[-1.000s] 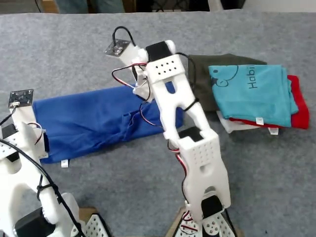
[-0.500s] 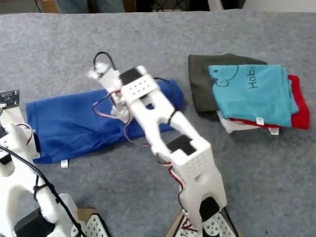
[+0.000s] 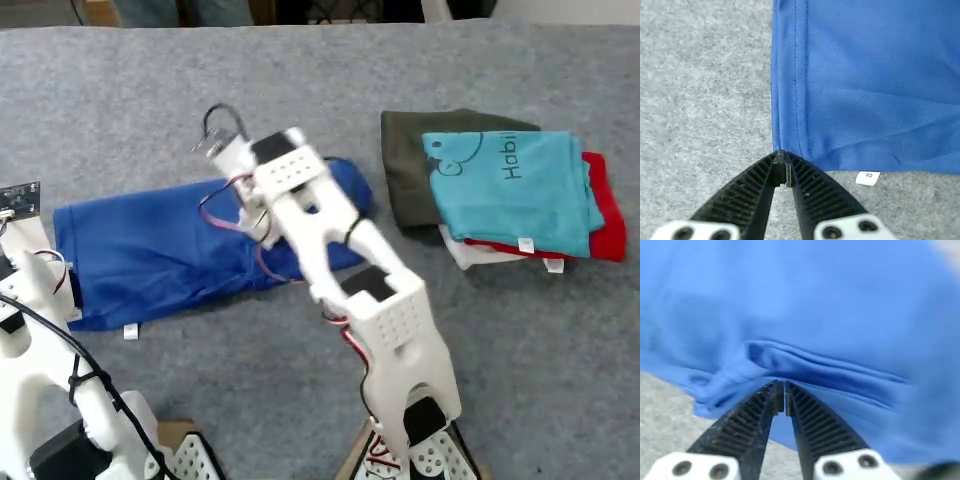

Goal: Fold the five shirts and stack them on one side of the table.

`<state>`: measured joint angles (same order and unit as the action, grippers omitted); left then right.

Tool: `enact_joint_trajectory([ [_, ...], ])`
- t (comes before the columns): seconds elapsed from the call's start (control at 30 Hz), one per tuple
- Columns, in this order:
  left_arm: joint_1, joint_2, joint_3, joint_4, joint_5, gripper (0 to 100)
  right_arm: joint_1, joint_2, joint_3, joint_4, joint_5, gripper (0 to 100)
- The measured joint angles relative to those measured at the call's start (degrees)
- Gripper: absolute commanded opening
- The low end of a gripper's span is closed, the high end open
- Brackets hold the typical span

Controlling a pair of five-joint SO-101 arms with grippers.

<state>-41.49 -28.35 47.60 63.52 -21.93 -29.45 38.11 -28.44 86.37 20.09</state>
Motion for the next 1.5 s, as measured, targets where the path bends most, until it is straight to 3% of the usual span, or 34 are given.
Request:
enact_joint_trajectory([
  [0.27, 0.00, 0.00, 0.00, 0.00, 0.00, 3, 6.68, -4.92, -12.92, 2.37, 0.00, 1.5],
  [0.53, 0.00, 0.00, -2.29, 1.14, 0.00, 3, 10.73, -5.27, -6.77, 10.46, 0.00, 1.5],
  [0.73, 0.00, 0.00, -6.95, 5.71, 0.00, 4, 11.96, -4.92, 7.65, -2.81, 0.00, 1.5],
  [0.9, 0.00, 0.00, -7.82, 6.24, 0.00, 14, 11.96, -2.99, 12.22, -10.81, 0.00, 1.5],
  [1.07, 0.00, 0.00, -9.05, 8.09, 0.00, 18, 11.96, -3.60, 9.05, -3.87, 0.00, 1.5],
  [1.27, 0.00, 1.76, -14.77, 8.26, 5.63, 22, 11.96, -9.14, 0.97, 6.33, 0.00, 1.5],
  [1.5, -1.23, 16.09, -22.86, 8.35, 6.77, 24, 11.96, -13.54, -3.34, 11.52, 0.00, 1.5],
])
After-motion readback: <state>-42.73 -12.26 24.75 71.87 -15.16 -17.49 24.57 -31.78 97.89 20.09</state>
